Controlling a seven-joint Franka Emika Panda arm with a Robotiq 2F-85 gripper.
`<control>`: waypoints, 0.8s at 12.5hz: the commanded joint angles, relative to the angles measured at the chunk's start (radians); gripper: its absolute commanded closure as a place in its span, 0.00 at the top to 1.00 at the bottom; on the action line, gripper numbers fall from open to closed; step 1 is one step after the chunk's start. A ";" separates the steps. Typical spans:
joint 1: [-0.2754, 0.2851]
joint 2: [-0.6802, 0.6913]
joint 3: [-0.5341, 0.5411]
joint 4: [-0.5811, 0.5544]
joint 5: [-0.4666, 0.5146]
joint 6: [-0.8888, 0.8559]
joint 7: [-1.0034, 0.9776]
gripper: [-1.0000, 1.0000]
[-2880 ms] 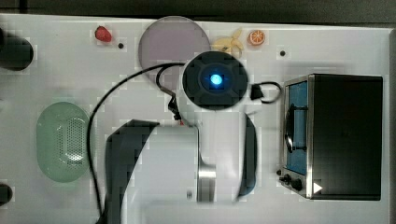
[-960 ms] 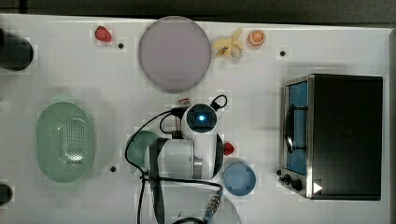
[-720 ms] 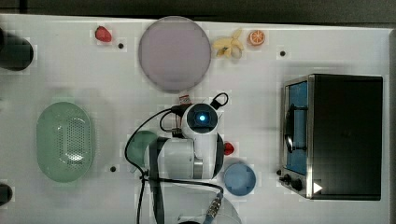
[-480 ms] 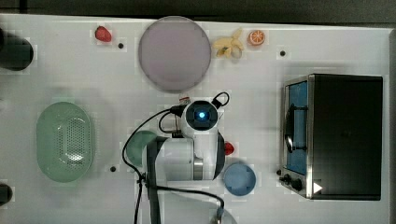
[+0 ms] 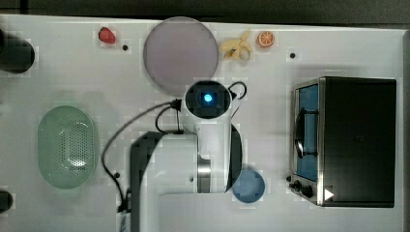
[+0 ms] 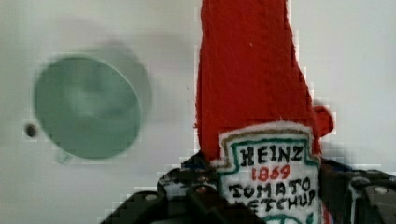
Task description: Pick Ketchup from the table and place it in strainer.
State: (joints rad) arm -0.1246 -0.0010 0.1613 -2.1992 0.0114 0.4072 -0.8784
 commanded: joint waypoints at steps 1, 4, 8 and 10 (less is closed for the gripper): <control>0.031 -0.051 0.070 0.106 0.013 -0.088 0.125 0.62; 0.047 -0.048 0.167 0.130 0.026 -0.088 0.211 0.62; 0.064 -0.025 0.327 0.129 0.027 -0.062 0.465 0.62; 0.069 0.007 0.408 0.127 0.027 0.000 0.566 0.62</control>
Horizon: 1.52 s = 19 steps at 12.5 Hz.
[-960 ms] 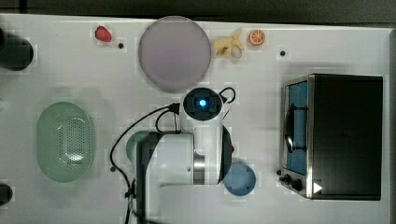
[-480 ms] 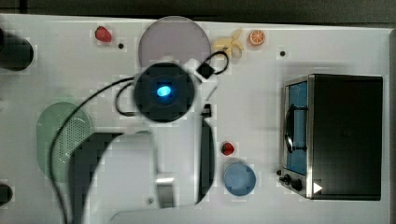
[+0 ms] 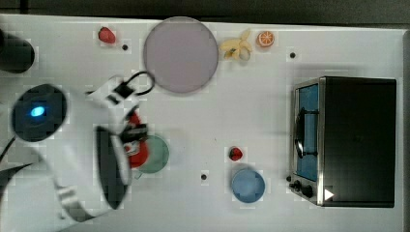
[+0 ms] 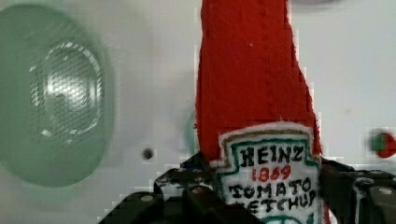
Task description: Pick Ketchup from the table and place it in strainer.
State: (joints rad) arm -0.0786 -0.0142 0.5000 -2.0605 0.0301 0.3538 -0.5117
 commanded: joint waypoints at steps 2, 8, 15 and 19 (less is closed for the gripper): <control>0.030 0.076 0.140 -0.017 0.008 0.149 0.293 0.62; 0.081 0.325 0.237 -0.048 -0.018 0.508 0.533 0.62; 0.087 0.386 0.234 -0.062 -0.092 0.609 0.628 1.00; -0.003 0.246 0.224 -0.051 -0.068 0.600 0.633 1.00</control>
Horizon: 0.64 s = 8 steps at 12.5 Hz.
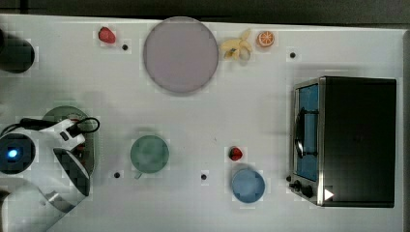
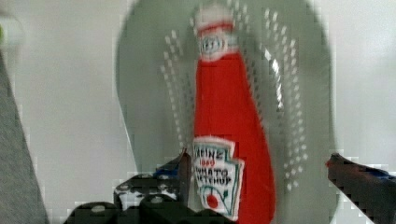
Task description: Pick Ketchup from the table and place it in strainer.
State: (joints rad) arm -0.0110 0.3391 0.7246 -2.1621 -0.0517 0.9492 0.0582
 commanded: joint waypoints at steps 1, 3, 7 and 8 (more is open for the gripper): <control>-0.101 -0.150 -0.011 0.055 0.015 -0.005 0.064 1.00; -0.161 -0.237 -0.054 0.076 0.015 -0.093 0.064 1.00; -0.233 -0.361 -0.213 0.178 0.015 -0.418 0.050 1.00; -0.239 -0.381 -0.257 0.214 0.015 -0.500 0.026 1.00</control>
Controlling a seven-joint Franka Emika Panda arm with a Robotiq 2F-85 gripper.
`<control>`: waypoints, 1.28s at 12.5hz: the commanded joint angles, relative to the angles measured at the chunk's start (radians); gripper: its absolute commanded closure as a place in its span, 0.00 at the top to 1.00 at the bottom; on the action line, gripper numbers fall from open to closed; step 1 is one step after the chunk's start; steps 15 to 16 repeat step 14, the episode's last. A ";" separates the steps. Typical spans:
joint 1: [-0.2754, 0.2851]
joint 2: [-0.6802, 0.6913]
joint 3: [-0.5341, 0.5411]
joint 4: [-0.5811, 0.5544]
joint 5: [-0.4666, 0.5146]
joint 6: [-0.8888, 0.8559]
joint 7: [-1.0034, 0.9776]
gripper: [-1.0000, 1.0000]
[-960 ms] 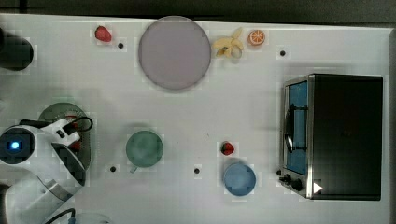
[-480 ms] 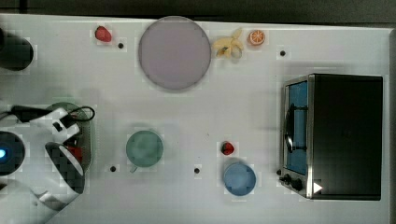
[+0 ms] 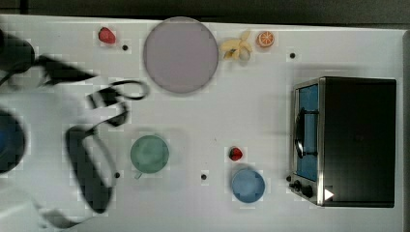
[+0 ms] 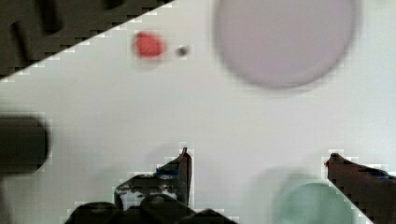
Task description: Pick Ketchup from the table and place it in strainer.
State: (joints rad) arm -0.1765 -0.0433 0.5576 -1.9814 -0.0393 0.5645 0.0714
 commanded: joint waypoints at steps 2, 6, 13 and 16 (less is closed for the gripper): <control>-0.074 -0.024 -0.176 0.110 0.003 -0.265 0.005 1.00; -0.074 -0.036 -0.285 0.234 0.045 -0.484 -0.001 1.00; -0.074 -0.036 -0.348 0.259 0.047 -0.523 -0.004 1.00; -0.074 -0.036 -0.348 0.259 0.047 -0.523 -0.004 1.00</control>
